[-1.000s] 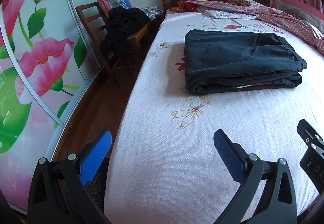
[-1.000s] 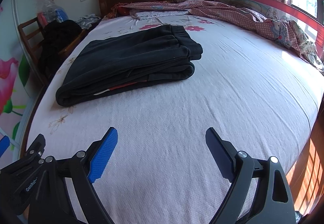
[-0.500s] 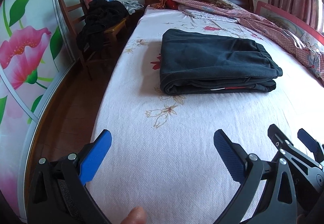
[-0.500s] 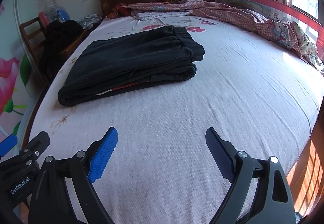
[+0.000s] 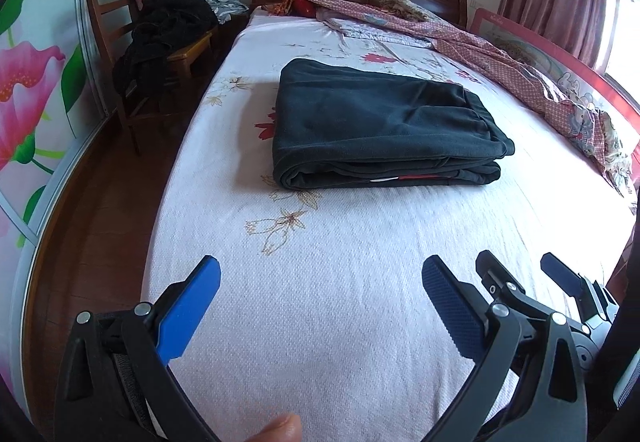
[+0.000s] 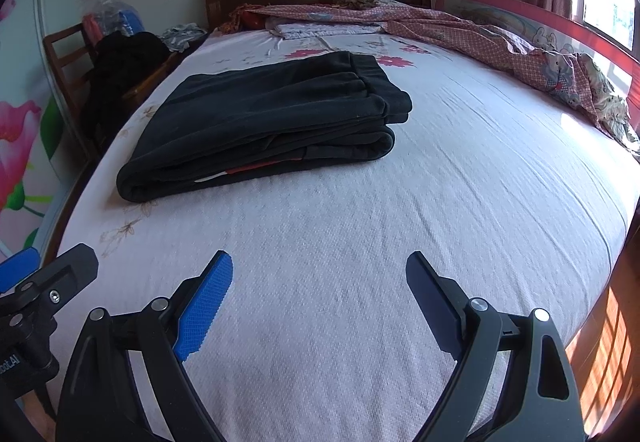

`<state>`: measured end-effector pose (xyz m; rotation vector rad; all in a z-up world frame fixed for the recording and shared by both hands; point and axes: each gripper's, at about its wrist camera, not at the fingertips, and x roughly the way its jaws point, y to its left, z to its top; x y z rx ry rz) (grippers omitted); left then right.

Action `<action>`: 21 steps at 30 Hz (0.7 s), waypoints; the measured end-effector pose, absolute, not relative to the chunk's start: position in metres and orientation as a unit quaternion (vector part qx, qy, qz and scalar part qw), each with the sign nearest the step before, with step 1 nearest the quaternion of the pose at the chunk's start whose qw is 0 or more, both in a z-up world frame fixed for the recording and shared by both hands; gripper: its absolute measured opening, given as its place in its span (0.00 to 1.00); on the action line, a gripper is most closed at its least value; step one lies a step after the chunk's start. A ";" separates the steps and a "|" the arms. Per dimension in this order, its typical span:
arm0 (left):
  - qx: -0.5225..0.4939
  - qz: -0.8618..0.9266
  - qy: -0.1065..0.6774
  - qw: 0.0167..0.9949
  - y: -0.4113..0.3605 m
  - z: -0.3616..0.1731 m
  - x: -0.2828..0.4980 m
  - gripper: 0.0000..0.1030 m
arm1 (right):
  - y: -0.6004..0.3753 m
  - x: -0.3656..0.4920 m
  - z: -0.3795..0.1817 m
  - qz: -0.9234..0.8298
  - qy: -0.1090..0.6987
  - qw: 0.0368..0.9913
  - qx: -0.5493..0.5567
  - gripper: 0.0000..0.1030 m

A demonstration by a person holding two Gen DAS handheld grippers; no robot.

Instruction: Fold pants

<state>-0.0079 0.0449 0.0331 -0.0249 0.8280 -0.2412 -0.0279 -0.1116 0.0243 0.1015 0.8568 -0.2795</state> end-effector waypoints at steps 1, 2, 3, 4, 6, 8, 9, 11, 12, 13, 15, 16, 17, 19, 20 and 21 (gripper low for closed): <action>-0.007 -0.119 0.401 0.908 0.044 0.033 -0.008 0.98 | -0.112 -0.028 0.024 -0.136 0.414 0.899 0.049 0.85; -0.002 -0.117 0.401 0.909 0.043 0.032 -0.007 0.98 | -0.112 -0.028 0.024 -0.136 0.414 0.899 0.049 0.85; 0.002 -0.115 0.401 0.909 0.043 0.032 -0.007 0.98 | -0.112 -0.028 0.024 -0.136 0.415 0.898 0.049 0.85; 0.003 -0.115 0.401 0.909 0.042 0.032 -0.007 0.98 | -0.113 -0.028 0.024 -0.135 0.415 0.898 0.050 0.85; 0.002 -0.114 0.407 0.906 0.043 0.031 -0.005 0.98 | -0.112 -0.028 0.024 -0.135 0.416 0.898 0.049 0.85; -0.001 -0.113 0.417 0.902 0.044 0.029 -0.003 0.98 | -0.111 -0.028 0.024 -0.134 0.416 0.898 0.048 0.85; -0.001 -0.113 0.420 0.900 0.044 0.028 -0.002 0.98 | -0.111 -0.028 0.024 -0.134 0.416 0.898 0.048 0.85; -0.008 -0.117 0.427 0.897 0.046 0.027 -0.001 0.98 | -0.111 -0.028 0.023 -0.133 0.417 0.898 0.048 0.85; -0.014 -0.119 0.432 0.894 0.047 0.026 0.000 0.98 | -0.111 -0.028 0.023 -0.133 0.418 0.898 0.048 0.85; -0.019 -0.121 0.436 0.892 0.048 0.025 0.000 0.98 | -0.111 -0.028 0.022 -0.132 0.418 0.897 0.048 0.85; -0.020 -0.117 0.438 0.891 0.049 0.024 0.001 0.98 | -0.110 -0.028 0.022 -0.132 0.420 0.897 0.047 0.85; -0.019 -0.118 0.438 0.891 0.049 0.023 0.001 0.98 | -0.110 -0.028 0.021 -0.132 0.420 0.897 0.047 0.85; -0.018 -0.117 0.438 0.891 0.048 0.023 0.000 0.98 | -0.110 -0.028 0.021 -0.132 0.420 0.897 0.047 0.85; -0.020 -0.118 0.441 0.889 0.048 0.022 0.001 0.98 | -0.109 -0.028 0.021 -0.131 0.421 0.896 0.046 0.85; -0.020 -0.118 0.442 0.889 0.048 0.022 0.001 0.98 | -0.108 -0.027 0.020 -0.131 0.422 0.896 0.046 0.85; -0.018 -0.117 0.441 0.889 0.048 0.022 0.001 0.98 | -0.108 -0.028 0.020 -0.131 0.422 0.896 0.045 0.85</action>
